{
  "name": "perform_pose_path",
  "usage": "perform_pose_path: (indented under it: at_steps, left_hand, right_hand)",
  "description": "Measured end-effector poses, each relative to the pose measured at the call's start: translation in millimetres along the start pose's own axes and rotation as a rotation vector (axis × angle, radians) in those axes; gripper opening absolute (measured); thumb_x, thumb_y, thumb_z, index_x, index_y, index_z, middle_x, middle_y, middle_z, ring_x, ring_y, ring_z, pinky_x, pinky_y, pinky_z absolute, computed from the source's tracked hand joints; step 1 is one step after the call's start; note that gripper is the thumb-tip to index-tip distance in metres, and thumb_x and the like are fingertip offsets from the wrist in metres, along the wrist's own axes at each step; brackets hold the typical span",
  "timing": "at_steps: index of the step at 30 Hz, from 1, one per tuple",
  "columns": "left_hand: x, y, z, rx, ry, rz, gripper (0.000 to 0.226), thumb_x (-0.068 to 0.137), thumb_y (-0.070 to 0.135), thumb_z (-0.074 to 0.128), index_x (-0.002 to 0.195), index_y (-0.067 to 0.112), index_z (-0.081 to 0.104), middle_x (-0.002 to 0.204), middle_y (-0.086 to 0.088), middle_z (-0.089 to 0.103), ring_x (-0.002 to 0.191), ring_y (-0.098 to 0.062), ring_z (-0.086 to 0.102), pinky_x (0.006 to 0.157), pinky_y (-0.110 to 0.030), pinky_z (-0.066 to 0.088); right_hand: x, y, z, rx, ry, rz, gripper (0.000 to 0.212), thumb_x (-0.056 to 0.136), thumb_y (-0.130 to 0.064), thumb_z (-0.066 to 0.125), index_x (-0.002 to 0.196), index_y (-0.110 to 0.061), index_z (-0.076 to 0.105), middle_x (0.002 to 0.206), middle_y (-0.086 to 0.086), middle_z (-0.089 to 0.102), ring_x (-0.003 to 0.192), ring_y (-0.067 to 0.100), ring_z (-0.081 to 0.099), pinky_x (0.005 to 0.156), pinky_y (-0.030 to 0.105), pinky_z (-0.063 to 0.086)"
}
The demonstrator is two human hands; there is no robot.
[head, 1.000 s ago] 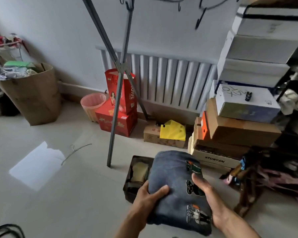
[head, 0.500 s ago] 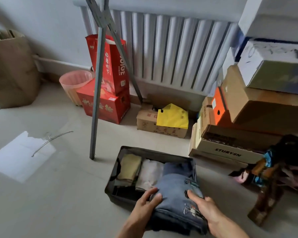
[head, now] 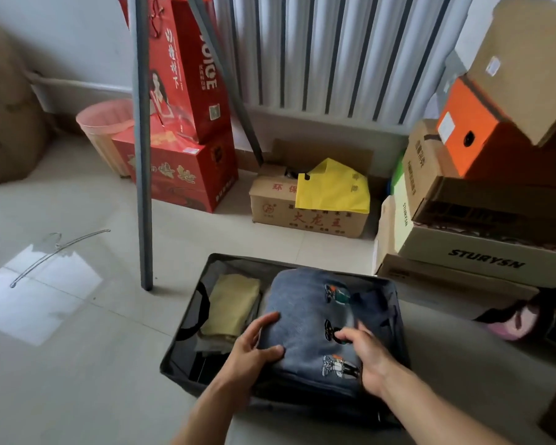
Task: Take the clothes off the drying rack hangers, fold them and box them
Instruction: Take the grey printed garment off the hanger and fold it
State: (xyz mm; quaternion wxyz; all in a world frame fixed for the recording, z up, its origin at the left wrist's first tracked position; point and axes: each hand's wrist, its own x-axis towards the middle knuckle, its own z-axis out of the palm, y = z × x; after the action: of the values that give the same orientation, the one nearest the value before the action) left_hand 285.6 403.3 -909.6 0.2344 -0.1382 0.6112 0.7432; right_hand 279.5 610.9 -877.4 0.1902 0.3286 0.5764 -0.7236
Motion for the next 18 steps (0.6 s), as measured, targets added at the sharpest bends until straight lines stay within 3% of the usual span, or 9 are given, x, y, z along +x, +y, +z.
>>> perform_pose_path:
  at_steps: [1, 3, 6, 9, 10, 13, 15, 16, 18]
  left_hand:
    - [10, -5, -5, 0.021, 0.018, 0.037, 0.057, 0.079, -0.018, 0.062, 0.119, 0.023, 0.066, 0.124, -0.007, 0.065, 0.11, -0.022, 0.066, 0.082, -0.027, 0.055]
    - [31, -14, -15, 0.071, 0.058, 0.114, 0.058, 0.077, -0.021, 0.061, 0.117, 0.021, 0.067, 0.126, -0.003, 0.063, 0.108, -0.013, 0.065, 0.079, -0.021, 0.054]
    - [64, -30, -28, 0.097, 0.112, 0.148, 0.059, 0.078, -0.024, 0.058, 0.119, 0.018, 0.065, 0.12, 0.001, 0.064, 0.095, -0.003, 0.069, 0.074, -0.017, 0.054]
    - [97, -58, -45, 0.244, 0.176, 0.18, 0.058, 0.078, -0.017, 0.063, 0.116, 0.027, 0.067, 0.128, 0.001, 0.061, 0.118, -0.014, 0.06, 0.101, -0.029, 0.048]
    - [106, -67, -48, 0.338, 0.208, 0.189, 0.056, 0.079, -0.014, 0.065, 0.116, 0.027, 0.065, 0.132, 0.0, 0.057, 0.126, -0.016, 0.053, 0.108, -0.027, 0.04]
    - [119, -79, -48, 0.597, 0.263, 0.179, 0.056, 0.084, -0.003, 0.066, 0.133, 0.022, 0.053, 0.135, -0.007, 0.048, 0.13, -0.016, 0.045, 0.103, -0.011, 0.028]
    - [119, -80, -44, 0.814, 0.303, 0.208, 0.057, 0.088, 0.009, 0.065, 0.14, 0.022, 0.047, 0.133, -0.006, 0.044, 0.127, -0.018, 0.045, 0.105, -0.014, 0.028]
    - [117, -80, -43, 0.952, 0.344, 0.246, 0.058, 0.088, 0.015, 0.065, 0.141, 0.025, 0.045, 0.133, -0.002, 0.042, 0.125, -0.017, 0.044, 0.106, -0.017, 0.029]
    - [113, -80, -42, 1.18, 0.395, 0.34, 0.056, 0.089, 0.023, 0.063, 0.141, 0.034, 0.045, 0.137, 0.008, 0.04, 0.125, -0.014, 0.04, 0.105, -0.02, 0.032]
  right_hand:
    - [15, 6, 3, 0.042, -0.028, -0.001, 0.041, 0.089, 0.012, 0.047, 0.123, -0.008, 0.055, 0.084, 0.01, 0.067, 0.07, 0.027, 0.069, 0.053, 0.028, 0.056]
    - [43, 16, 10, 0.119, -0.058, -0.001, 0.04, 0.088, 0.016, 0.044, 0.109, -0.015, 0.057, 0.079, 0.015, 0.07, 0.055, 0.027, 0.068, 0.045, 0.032, 0.055]
    - [86, 32, 19, 0.166, -0.091, -0.028, 0.04, 0.089, 0.017, 0.044, 0.106, -0.017, 0.056, 0.088, 0.017, 0.069, 0.06, 0.028, 0.069, 0.046, 0.034, 0.056]
    - [128, 57, 27, 0.088, -0.039, -0.046, 0.044, 0.089, 0.014, 0.051, 0.121, -0.017, 0.052, 0.095, 0.015, 0.068, 0.074, 0.029, 0.067, 0.056, 0.035, 0.058]
    - [141, 65, 30, 0.024, 0.01, -0.064, 0.047, 0.088, 0.012, 0.054, 0.126, -0.014, 0.051, 0.099, 0.014, 0.068, 0.08, 0.029, 0.067, 0.064, 0.036, 0.058]
    - [155, 76, 35, -0.278, 0.139, -0.245, 0.056, 0.084, 0.007, 0.06, 0.135, -0.012, 0.044, 0.122, 0.012, 0.059, 0.1, 0.026, 0.061, 0.084, 0.027, 0.056]
    - [151, 77, 34, -0.624, 0.222, -0.499, 0.07, 0.081, 0.001, 0.065, 0.143, -0.012, 0.034, 0.139, 0.009, 0.045, 0.125, 0.025, 0.048, 0.106, 0.027, 0.04]
    - [150, 78, 33, -0.814, 0.256, -0.661, 0.075, 0.079, -0.002, 0.068, 0.145, -0.014, 0.035, 0.14, 0.005, 0.042, 0.129, 0.023, 0.042, 0.109, 0.026, 0.034]
    - [155, 82, 31, -1.141, 0.267, -0.903, 0.072, 0.071, -0.006, 0.075, 0.137, -0.021, 0.049, 0.138, 0.002, 0.048, 0.125, 0.022, 0.049, 0.103, 0.033, 0.043]
